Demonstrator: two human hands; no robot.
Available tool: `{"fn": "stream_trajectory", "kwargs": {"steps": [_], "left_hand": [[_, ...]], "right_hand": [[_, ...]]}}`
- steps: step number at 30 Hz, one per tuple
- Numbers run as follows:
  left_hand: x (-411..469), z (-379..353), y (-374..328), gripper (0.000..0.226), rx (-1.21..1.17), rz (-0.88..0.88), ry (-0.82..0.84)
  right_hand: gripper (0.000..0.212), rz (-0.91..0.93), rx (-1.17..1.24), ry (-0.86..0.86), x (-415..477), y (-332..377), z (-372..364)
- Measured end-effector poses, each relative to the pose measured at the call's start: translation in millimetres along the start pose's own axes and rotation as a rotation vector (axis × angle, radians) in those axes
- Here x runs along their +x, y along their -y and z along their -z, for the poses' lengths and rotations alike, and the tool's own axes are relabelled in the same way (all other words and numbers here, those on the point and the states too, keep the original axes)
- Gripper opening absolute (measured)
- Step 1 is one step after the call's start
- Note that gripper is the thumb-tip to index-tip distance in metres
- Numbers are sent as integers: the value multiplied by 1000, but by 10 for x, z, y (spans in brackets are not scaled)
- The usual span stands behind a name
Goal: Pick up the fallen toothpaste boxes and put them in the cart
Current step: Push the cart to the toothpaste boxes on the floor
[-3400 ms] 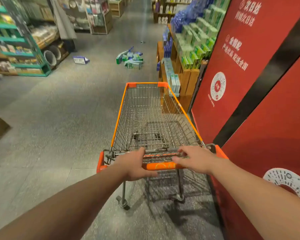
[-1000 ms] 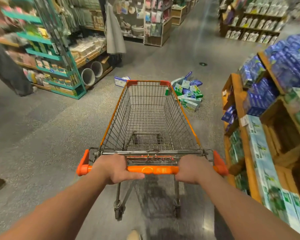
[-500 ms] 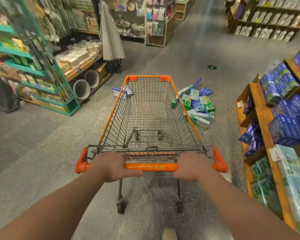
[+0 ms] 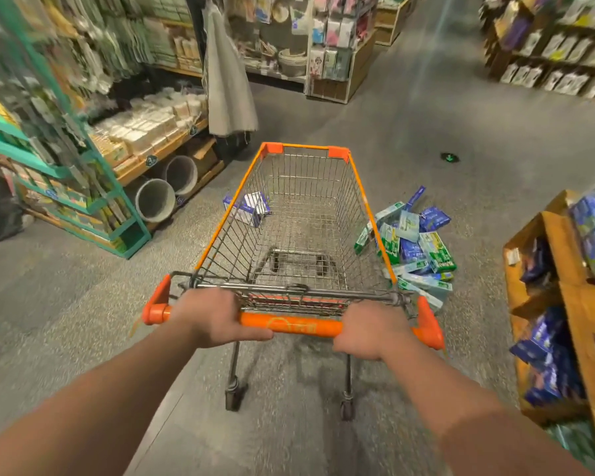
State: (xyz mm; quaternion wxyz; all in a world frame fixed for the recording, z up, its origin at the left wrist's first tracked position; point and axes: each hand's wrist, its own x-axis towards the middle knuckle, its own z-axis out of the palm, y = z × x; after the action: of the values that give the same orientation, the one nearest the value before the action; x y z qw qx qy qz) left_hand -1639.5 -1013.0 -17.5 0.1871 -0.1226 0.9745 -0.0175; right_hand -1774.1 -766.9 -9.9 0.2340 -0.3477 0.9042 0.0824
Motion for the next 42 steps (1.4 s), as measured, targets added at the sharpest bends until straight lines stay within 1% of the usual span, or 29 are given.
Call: {"fn": "stream_trajectory", "kwargs": {"steps": [2,5,9,12,17,25,29,33,35,36,38,39,40,42], "left_hand": [[344,136,128,108,7,0,9],[861,296,332,107,3,-12,-6],[1496,480,606,114,14,-55,-58],[1888,626,795,111,28,-87,-69],[2371,768,1096,110,34,-158,-58],[2751,874,1331,111,-29,-205,-88],[2791,888,1421,101,-41,-193,-74],[2813,873,1519,97,-132,-124,29],[2818,973,1501,86,-151,-102,81],[2828,1057,1458,78,-121,-108,73],[2888,1247,1309,66,-42,-158,-30],[2938,1349,1202,64,-31,-181,-90],[2999,1444,1073,65,-60,-196,-133],[3136,1601,770,62,-162,-203,-159]], "right_hand": [[36,-13,16,11,331,-55,160],[30,-48,43,19,795,-129,419],[32,-107,61,5,1329,-167,726],[31,-139,79,0,1657,-186,911],[24,-140,83,65,2055,-171,1132],[24,-171,118,193,2385,-117,1366],[23,-176,170,180,2399,-55,1405],[34,-121,253,170,2359,-1,1379],[44,-67,341,227,2354,-22,1401],[49,-33,376,245,2362,-44,1420],[56,11,423,217,2363,-117,1494],[56,14,435,177,2361,-168,1533],[52,6,452,124,2355,-229,1568],[43,-37,544,-9,2320,-385,1645]]}}
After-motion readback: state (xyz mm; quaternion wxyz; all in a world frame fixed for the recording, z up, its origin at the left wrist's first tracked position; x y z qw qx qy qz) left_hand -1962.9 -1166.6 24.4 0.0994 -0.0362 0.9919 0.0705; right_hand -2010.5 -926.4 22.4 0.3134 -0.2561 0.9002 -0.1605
